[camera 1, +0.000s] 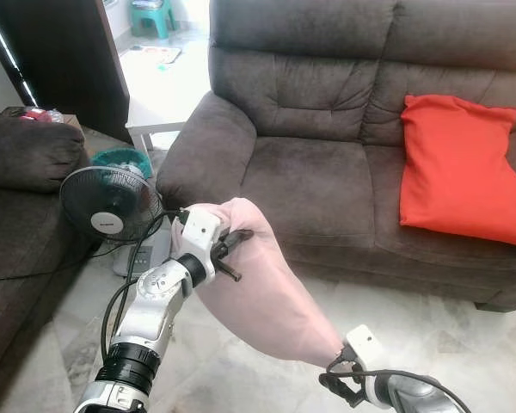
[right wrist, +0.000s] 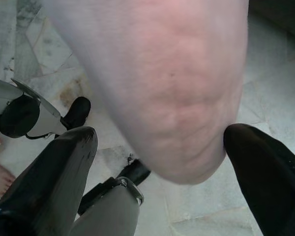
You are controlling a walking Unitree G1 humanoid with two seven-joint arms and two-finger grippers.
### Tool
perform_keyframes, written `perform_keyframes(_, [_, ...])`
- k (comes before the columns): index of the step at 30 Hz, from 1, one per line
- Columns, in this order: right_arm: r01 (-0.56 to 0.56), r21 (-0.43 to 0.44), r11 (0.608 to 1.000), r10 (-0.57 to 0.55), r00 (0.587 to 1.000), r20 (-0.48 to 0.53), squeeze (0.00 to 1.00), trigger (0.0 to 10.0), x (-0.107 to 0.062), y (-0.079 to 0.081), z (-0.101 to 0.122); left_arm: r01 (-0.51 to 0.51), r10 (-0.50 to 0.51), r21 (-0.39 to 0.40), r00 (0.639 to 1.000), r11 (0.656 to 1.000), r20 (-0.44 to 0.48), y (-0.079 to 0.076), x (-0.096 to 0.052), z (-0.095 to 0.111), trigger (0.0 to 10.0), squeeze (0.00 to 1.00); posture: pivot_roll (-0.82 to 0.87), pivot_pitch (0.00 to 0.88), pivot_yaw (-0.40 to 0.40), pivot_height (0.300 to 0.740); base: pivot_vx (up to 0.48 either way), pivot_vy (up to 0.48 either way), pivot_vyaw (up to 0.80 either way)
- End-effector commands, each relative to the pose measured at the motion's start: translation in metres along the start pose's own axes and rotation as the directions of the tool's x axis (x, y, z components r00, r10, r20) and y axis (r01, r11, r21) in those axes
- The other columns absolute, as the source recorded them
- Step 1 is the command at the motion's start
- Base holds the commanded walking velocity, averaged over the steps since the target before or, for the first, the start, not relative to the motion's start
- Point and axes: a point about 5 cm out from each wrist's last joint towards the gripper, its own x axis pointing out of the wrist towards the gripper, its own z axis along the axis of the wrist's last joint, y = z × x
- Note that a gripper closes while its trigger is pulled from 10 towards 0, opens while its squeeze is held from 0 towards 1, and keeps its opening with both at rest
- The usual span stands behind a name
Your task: Move the pillow to the sofa from floor
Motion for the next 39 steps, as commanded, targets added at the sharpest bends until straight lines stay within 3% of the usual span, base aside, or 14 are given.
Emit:
perform_keyframes(1, [0.005,-0.008,1.0,-0.005,1.0,0.003,0.0,10.0,0.0008,0.0,0.0019,0.027,-0.031,0.033,0.992,0.999,0.124,-0.0014,0.0063,0.0311,10.0,0.0,0.09,0.008,-0.045,0.74,0.0,0.0,0.0])
perform_keyframes(9, [0.013,0.009,1.0,-0.013,1.0,0.009,0.0,10.0,0.0014,0.0001,-0.0004,0.029,-0.033,0.03,0.991,0.999,0.128,-0.0013,0.0069,0.0329,10.0,0.0,0.09,0.009,-0.046,0.74,0.0,0.0,0.0])
perform_keyframes(10, [0.013,0.009,1.0,-0.013,1.0,0.009,0.0,6.5,0.0014,0.0,-0.0004,0.029,-0.032,0.03,0.991,0.999,0.128,-0.0013,0.0069,0.0331,10.0,0.0,0.09,0.009,-0.046,0.74,0.0,0.0,0.0])
perform_keyframes(11, [0.015,0.009,1.0,-0.015,1.0,0.011,0.0,4.5,0.0013,-0.0002,-0.0003,0.028,-0.032,0.03,0.991,0.999,0.129,-0.0012,0.0069,0.0332,10.0,0.0,0.09,0.009,-0.046,0.74,0.0,0.0,0.0])
perform_keyframes(12, [0.016,0.009,1.0,-0.017,1.0,0.014,0.0,0.0,0.0013,-0.0003,0.0001,0.027,-0.031,0.029,0.991,0.999,0.129,-0.0009,0.0068,0.0332,10.0,0.0,0.09,0.013,-0.046,0.74,0.0,0.0,0.0])
perform_keyframes(39, [-0.019,0.007,1.0,0.019,0.999,0.043,0.0,0.0,0.0017,0.0017,0.003,0.012,-0.015,0.022,0.992,1.0,0.127,0.0015,0.0061,0.0333,10.0,0.0,0.09,0.025,-0.044,0.74,0.0,0.0,0.0])
